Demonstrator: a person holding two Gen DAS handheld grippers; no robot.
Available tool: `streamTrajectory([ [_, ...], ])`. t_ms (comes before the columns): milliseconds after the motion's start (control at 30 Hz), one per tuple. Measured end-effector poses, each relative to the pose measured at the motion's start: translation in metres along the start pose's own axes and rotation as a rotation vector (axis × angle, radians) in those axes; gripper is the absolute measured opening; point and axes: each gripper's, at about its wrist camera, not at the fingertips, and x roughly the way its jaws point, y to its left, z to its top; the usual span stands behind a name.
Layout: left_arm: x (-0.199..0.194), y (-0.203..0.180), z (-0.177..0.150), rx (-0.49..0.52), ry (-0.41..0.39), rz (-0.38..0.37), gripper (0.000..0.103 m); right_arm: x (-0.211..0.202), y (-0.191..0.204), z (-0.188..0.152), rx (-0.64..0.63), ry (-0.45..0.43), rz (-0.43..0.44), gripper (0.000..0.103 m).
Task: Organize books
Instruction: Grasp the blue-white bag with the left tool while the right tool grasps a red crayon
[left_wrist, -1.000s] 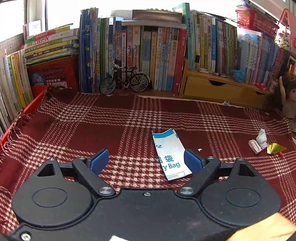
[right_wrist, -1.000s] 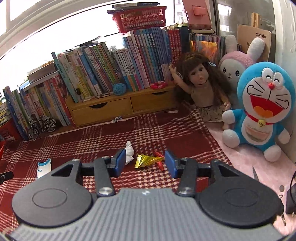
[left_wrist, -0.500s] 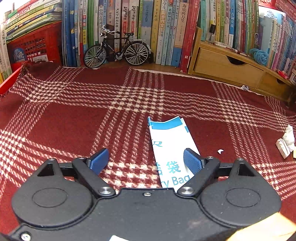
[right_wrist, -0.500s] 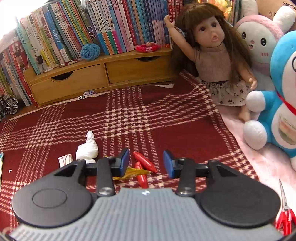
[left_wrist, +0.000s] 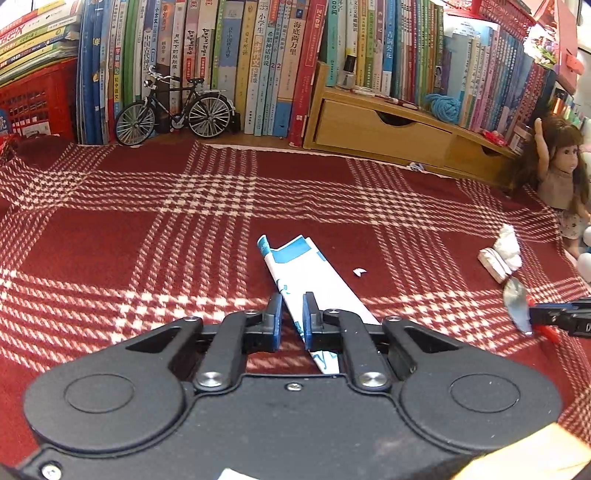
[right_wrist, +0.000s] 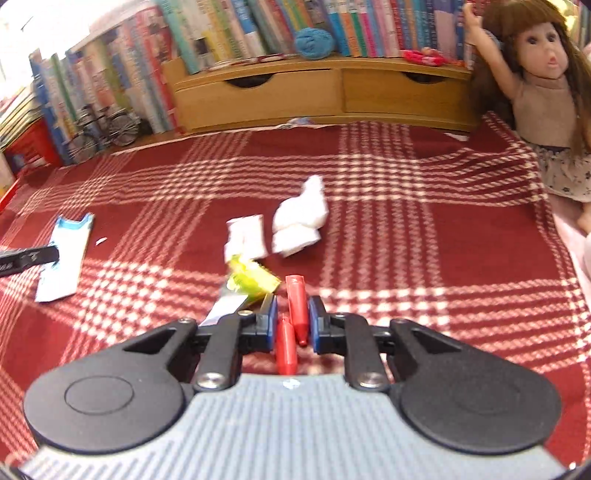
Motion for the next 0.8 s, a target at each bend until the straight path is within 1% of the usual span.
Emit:
streamTrajectory([
  [133, -0.031, -0.01, -0.019, 0.077, 0.008, -0.055, 0.011, -0.019, 0.049, -0.031, -0.077, 0.03, 0.176, 0.022],
  [167, -0.039, -0.013, -0.025, 0.101, 0.014, -0.071, 0.011, -0.019, 0.049, -0.031, -0.077, 0.03, 0.176, 0.022],
  [200, -0.047, -0.016, -0.031, 0.125, 0.023, -0.089, 0.011, -0.027, 0.068, -0.043, -0.116, 0.045, 0.247, 0.023],
  [233, -0.057, -0.019, -0.038, 0.151, 0.028, -0.109, 0.011, -0.032, 0.076, -0.048, -0.138, 0.049, 0.268, 0.024],
  [267, -0.065, -0.022, -0.044, 0.176, 0.03, -0.125, 0.011, -0.037, 0.083, -0.053, -0.158, 0.045, 0.276, 0.029],
  [300, -0.073, -0.024, -0.05, 0.197, 0.033, -0.136, 0.011, -0.043, 0.088, -0.057, -0.174, 0.036, 0.275, 0.032],
  [333, -0.081, -0.026, -0.055, 0.216, 0.035, -0.144, 0.012, -0.048, 0.092, -0.061, -0.187, 0.028, 0.271, 0.046],
  [400, -0.092, -0.029, -0.064, 0.239, 0.036, -0.153, 0.016, -0.058, 0.097, -0.067, -0.211, 0.007, 0.258, 0.056],
  [433, -0.097, -0.03, -0.068, 0.248, 0.032, -0.153, 0.017, -0.061, 0.099, -0.069, -0.223, 0.002, 0.25, 0.057],
  [467, -0.1, -0.031, -0.07, 0.255, 0.029, -0.151, 0.019, -0.063, 0.102, -0.072, -0.237, -0.001, 0.244, 0.057],
  [500, -0.101, -0.032, -0.071, 0.257, 0.028, -0.15, 0.026, -0.064, 0.104, -0.074, -0.248, -0.001, 0.24, 0.057],
  [533, -0.101, -0.033, -0.072, 0.251, 0.025, -0.149, 0.039, -0.064, 0.107, -0.077, -0.263, 0.003, 0.23, 0.057],
  [567, -0.1, -0.033, -0.073, 0.235, 0.025, -0.149, 0.044, -0.064, 0.107, -0.077, -0.263, 0.003, 0.23, 0.057],
  [600, -0.096, -0.032, -0.072, 0.218, 0.028, -0.155, 0.049, -0.063, 0.111, -0.084, -0.284, 0.011, 0.198, 0.057],
  [700, -0.08, -0.03, -0.072, 0.152, 0.051, -0.157, 0.058, -0.057, 0.115, -0.093, -0.29, 0.021, 0.141, 0.057],
  [733, -0.072, -0.03, -0.073, 0.124, 0.065, -0.138, 0.059, -0.055, 0.116, -0.096, -0.286, 0.019, 0.134, 0.049],
  [800, -0.063, -0.031, -0.074, 0.087, 0.063, -0.115, 0.06, -0.054, 0.117, -0.1, -0.274, 0.009, 0.122, 0.037],
])
